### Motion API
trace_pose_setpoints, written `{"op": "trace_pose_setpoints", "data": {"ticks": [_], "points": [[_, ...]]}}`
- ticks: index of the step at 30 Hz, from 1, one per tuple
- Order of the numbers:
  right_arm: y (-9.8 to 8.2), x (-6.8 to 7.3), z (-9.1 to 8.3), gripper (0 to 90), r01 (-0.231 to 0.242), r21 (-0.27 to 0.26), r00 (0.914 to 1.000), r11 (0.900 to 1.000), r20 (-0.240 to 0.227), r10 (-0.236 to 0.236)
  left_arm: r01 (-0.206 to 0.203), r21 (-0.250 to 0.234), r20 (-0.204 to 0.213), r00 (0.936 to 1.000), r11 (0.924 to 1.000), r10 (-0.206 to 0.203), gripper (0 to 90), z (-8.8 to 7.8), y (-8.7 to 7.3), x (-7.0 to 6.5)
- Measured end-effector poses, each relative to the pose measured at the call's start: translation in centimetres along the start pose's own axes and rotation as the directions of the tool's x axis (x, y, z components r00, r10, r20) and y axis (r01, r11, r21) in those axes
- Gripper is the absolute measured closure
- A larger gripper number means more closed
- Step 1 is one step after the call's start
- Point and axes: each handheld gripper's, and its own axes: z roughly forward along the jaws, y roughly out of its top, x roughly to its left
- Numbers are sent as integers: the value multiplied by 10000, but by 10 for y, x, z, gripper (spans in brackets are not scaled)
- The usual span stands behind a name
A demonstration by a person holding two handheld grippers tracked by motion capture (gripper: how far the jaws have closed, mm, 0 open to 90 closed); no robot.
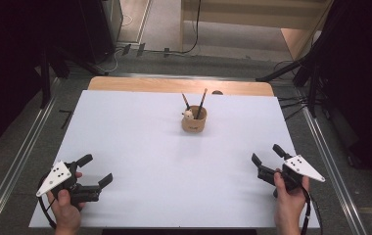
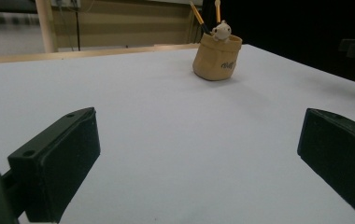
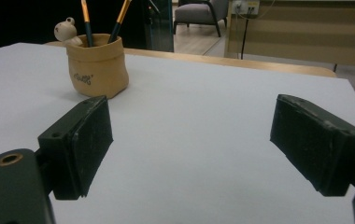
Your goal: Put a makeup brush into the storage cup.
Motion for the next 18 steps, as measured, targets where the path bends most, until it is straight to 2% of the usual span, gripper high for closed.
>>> {"op": "trace_pose_setpoints", "data": {"ticks": [7, 14, 18], "points": [[4, -8, -16, 139, -185, -214, 9994, 9996, 294, 191, -6, 51, 18, 10000, 10000, 6, 0, 0, 0, 0], [1, -10, -22, 139, 7, -23, 9998, 10000, 206, -6, 119, 57, 145, 9998, 9999, -120, 0, 2, 0, 2], [-1, -10, -23, 139, -75, -56, 9998, 10000, 166, 76, 194, -12, 123, 9997, 9998, -194, 0, 1, 0, 3]]}}
